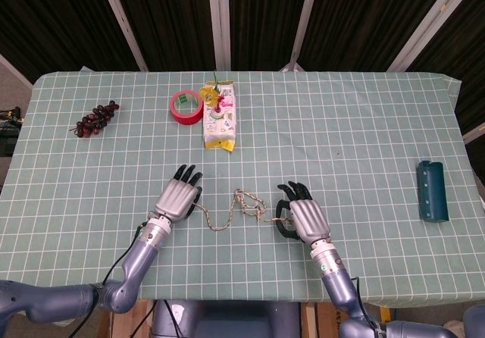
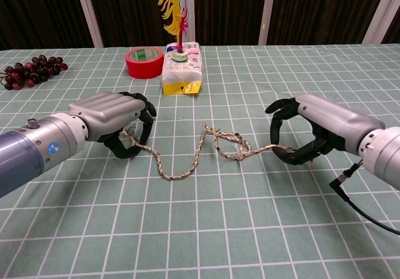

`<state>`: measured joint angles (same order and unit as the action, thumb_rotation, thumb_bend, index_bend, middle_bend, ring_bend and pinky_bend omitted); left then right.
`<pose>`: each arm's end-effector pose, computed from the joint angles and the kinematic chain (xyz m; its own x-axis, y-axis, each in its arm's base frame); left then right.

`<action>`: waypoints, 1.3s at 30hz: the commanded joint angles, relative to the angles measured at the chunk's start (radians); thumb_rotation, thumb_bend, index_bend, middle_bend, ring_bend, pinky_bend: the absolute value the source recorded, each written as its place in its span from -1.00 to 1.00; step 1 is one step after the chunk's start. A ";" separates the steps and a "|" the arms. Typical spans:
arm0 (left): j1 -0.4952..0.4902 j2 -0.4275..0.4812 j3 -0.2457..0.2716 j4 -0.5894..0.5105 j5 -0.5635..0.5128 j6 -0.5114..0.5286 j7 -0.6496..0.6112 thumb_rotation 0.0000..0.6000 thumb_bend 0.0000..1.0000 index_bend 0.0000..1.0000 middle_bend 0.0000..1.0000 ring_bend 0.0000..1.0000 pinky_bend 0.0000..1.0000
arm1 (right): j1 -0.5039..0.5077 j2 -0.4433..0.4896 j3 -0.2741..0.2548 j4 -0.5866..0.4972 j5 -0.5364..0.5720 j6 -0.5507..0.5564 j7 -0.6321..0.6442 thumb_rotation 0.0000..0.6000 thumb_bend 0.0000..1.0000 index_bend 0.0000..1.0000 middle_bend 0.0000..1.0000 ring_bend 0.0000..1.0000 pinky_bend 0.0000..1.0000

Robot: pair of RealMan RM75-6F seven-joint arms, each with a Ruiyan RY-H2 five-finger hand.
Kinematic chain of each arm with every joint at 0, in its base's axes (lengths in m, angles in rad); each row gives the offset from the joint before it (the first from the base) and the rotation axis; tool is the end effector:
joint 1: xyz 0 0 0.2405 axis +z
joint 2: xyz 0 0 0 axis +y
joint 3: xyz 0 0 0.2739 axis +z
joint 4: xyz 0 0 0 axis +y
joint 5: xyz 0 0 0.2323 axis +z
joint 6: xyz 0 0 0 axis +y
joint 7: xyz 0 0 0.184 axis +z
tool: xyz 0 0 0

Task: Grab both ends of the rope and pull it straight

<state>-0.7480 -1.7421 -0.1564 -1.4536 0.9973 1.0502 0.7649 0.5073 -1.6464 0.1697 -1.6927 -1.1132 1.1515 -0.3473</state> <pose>-0.1284 0.3660 -0.1099 0.6400 0.1961 0.7429 0.7428 -0.4052 -0.5330 -0.1537 -0.3161 -0.0661 0.1299 -0.3167 0.9396 -0.9810 -0.1786 0.0754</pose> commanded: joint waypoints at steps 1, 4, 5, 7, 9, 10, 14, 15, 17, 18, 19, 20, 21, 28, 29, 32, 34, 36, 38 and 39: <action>-0.001 -0.001 0.000 0.002 -0.003 0.004 -0.002 1.00 0.05 0.16 -0.69 -1.00 -1.00 | 0.001 0.003 0.001 -0.003 0.000 0.001 -0.001 1.00 -0.01 0.26 -0.66 -1.00 -1.00; -0.001 0.000 0.001 0.000 0.002 0.009 -0.007 1.00 0.06 0.16 -0.69 -1.00 -1.00 | 0.001 0.006 -0.001 -0.006 -0.001 0.002 -0.002 1.00 -0.01 0.27 -0.66 -1.00 -1.00; -0.001 0.002 0.002 -0.003 0.003 0.011 -0.008 1.00 0.06 0.17 -0.69 -1.00 -1.00 | 0.000 0.007 -0.001 -0.007 -0.001 0.003 -0.002 1.00 -0.01 0.27 -0.66 -1.00 -1.00; 0.000 0.007 0.001 -0.011 0.006 0.018 -0.013 1.00 0.06 0.18 -0.69 -1.00 -1.00 | -0.001 0.010 -0.003 -0.009 0.000 0.004 -0.003 1.00 -0.01 0.27 -0.66 -1.00 -1.00; 0.002 0.014 -0.002 -0.020 0.008 0.026 -0.018 1.00 0.06 0.18 -0.68 -1.00 -1.00 | -0.002 0.015 -0.004 -0.010 -0.001 0.006 -0.006 1.00 -0.01 0.27 -0.66 -1.00 -1.00; 0.004 0.020 -0.006 -0.028 0.008 0.032 -0.022 1.00 0.06 0.19 -0.68 -1.00 -1.00 | -0.003 0.020 -0.003 -0.012 -0.001 0.008 -0.005 1.00 -0.01 0.27 -0.66 -1.00 -1.00; 0.015 0.065 -0.014 -0.075 0.013 0.054 -0.033 1.00 0.06 0.19 -0.68 -1.00 -1.00 | -0.006 0.049 0.011 -0.017 0.000 0.019 -0.003 1.00 -0.01 0.27 -0.66 -1.00 -1.00; 0.021 0.086 -0.016 -0.097 0.017 0.065 -0.037 1.00 0.06 0.20 -0.68 -1.00 -1.00 | -0.008 0.064 0.017 -0.018 0.001 0.023 -0.001 1.00 -0.01 0.27 -0.66 -1.00 -1.00; 0.035 0.128 -0.017 -0.141 0.025 0.080 -0.049 1.00 0.07 0.20 -0.68 -1.00 -1.00 | -0.012 0.091 0.028 -0.019 0.005 0.029 0.006 1.00 -0.01 0.27 -0.66 -1.00 -1.00; 0.044 0.156 -0.017 -0.168 0.029 0.091 -0.056 1.00 0.08 0.20 -0.68 -1.00 -1.00 | -0.017 0.109 0.036 -0.018 0.011 0.032 0.012 1.00 -0.01 0.27 -0.66 -1.00 -1.00; 0.051 0.176 -0.017 -0.186 0.033 0.099 -0.061 1.00 0.08 0.20 -0.68 -1.00 -1.00 | -0.020 0.123 0.042 -0.017 0.015 0.035 0.017 1.00 -0.01 0.27 -0.66 -1.00 -1.00; 0.060 0.198 -0.016 -0.205 0.038 0.109 -0.067 1.00 0.09 0.21 -0.68 -1.00 -1.00 | -0.023 0.137 0.046 -0.015 0.018 0.037 0.022 1.00 -0.01 0.27 -0.66 -1.00 -1.00; 0.069 0.221 -0.015 -0.225 0.043 0.118 -0.075 1.00 0.09 0.21 -0.68 -1.00 -1.00 | -0.028 0.153 0.050 -0.014 0.021 0.040 0.027 1.00 -0.01 0.27 -0.66 -1.00 -1.00; 0.166 0.411 0.009 -0.345 0.099 0.185 -0.203 1.00 0.09 0.21 -0.68 -1.00 -1.00 | -0.061 0.266 0.065 0.002 0.034 0.043 0.083 1.00 -0.01 0.27 -0.66 -1.00 -1.00; 0.179 0.434 0.014 -0.354 0.106 0.191 -0.223 1.00 0.09 0.21 -0.68 -1.00 -1.00 | -0.067 0.277 0.066 0.006 0.037 0.044 0.091 1.00 -0.01 0.27 -0.66 -1.00 -1.00; 0.213 0.484 0.024 -0.367 0.125 0.210 -0.278 1.00 0.09 0.21 -0.68 -1.00 -1.00 | -0.080 0.300 0.066 0.011 0.044 0.046 0.115 1.00 -0.01 0.27 -0.66 -1.00 -1.00; 0.263 0.533 0.050 -0.368 0.136 0.236 -0.336 1.00 0.09 0.21 -0.68 -1.00 -1.00 | -0.100 0.321 0.056 0.026 0.049 0.054 0.126 1.00 -0.01 0.27 -0.66 -1.00 -1.00; 0.296 0.565 0.079 -0.358 0.181 0.243 -0.394 1.00 0.09 0.21 -0.68 -1.00 -1.00 | -0.113 0.334 0.047 0.033 0.039 0.055 0.149 1.00 -0.01 0.27 -0.66 -1.00 -1.00; 0.314 0.575 0.097 -0.338 0.208 0.245 -0.427 1.00 0.09 0.21 -0.68 -1.00 -1.00 | -0.122 0.340 0.041 0.039 0.034 0.055 0.164 1.00 -0.01 0.27 -0.66 -1.00 -1.00; 0.323 0.577 0.105 -0.327 0.220 0.247 -0.441 1.00 0.09 0.21 -0.68 -1.00 -1.00 | -0.125 0.343 0.038 0.043 0.032 0.055 0.170 1.00 -0.01 0.27 -0.66 -1.00 -1.00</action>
<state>-0.4573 -1.1894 -0.0810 -1.7998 1.1783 1.2838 0.3663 0.3896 -1.3107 0.2140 -1.6563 -1.0768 1.2051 -0.1868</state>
